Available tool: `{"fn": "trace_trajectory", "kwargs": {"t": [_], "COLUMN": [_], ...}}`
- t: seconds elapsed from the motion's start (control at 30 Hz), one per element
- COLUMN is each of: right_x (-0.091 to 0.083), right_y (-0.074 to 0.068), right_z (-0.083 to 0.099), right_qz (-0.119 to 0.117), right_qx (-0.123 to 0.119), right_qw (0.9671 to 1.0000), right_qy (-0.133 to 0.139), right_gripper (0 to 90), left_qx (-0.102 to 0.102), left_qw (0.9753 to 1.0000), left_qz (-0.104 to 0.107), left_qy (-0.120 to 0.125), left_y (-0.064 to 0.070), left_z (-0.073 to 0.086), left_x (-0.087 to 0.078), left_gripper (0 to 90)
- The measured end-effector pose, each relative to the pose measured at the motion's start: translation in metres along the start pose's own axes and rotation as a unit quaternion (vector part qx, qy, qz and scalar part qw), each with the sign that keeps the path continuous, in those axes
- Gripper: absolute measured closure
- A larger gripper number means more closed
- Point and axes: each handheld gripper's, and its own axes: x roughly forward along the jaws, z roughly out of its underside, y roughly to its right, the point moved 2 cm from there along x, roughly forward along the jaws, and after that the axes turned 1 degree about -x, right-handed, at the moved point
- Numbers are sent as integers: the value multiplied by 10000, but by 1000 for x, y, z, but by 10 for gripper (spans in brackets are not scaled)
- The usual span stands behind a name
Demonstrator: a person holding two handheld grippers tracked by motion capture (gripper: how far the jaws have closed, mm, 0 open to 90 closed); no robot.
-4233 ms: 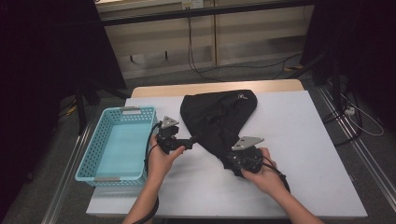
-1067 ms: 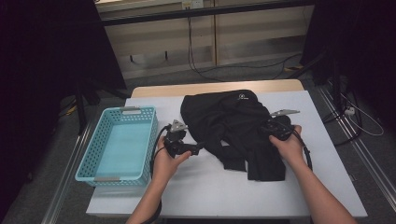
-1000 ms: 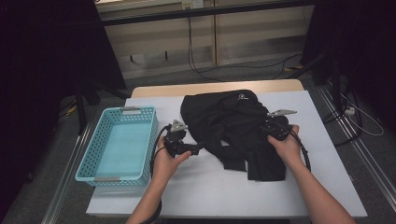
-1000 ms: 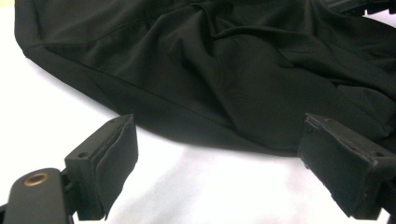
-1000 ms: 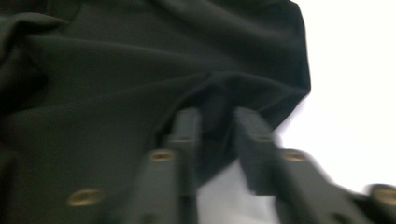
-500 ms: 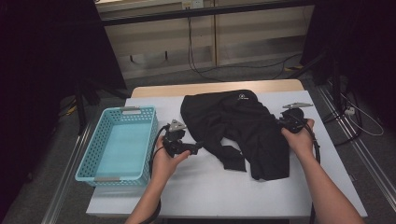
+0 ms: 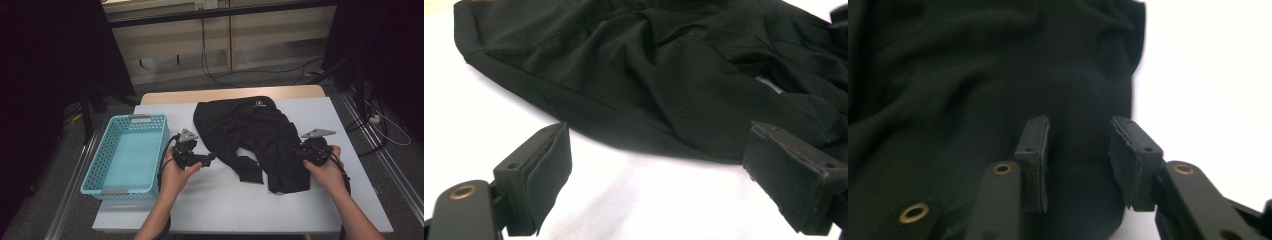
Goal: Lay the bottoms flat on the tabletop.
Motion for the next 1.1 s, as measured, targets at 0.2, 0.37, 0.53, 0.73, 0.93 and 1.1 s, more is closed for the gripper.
{"fn": "trace_trajectory", "kwargs": {"t": [0.2,0.37,0.53,0.73,0.93,1.1], "right_x": [-13,-22,-33,-31,-33,-48], "right_y": [-6,-10,-21,-23,-21,-11], "right_z": [10,13,23,29,31,44], "right_qz": [-110,-194,-351,-392,-557,-611], "right_qx": [-144,-105,-257,-362,-399,-280], "right_qw": [9998,9996,9990,9986,9976,9977], "right_qy": [54,155,132,-43,-106,-66], "right_gripper": [564,554,577,693,876,900], "left_qx": [99,74,140,50,50,26], "left_qw": [9999,9999,9998,10000,10000,10000], "left_qz": [-20,16,14,23,30,57], "left_qy": [-67,-71,-160,-56,-57,-7], "left_y": [-1,1,-2,-1,-3,-2], "left_z": [1,2,3,2,1,0], "left_x": [2,5,6,5,2,3], "left_gripper": [125,123,121,119,120,120]}}
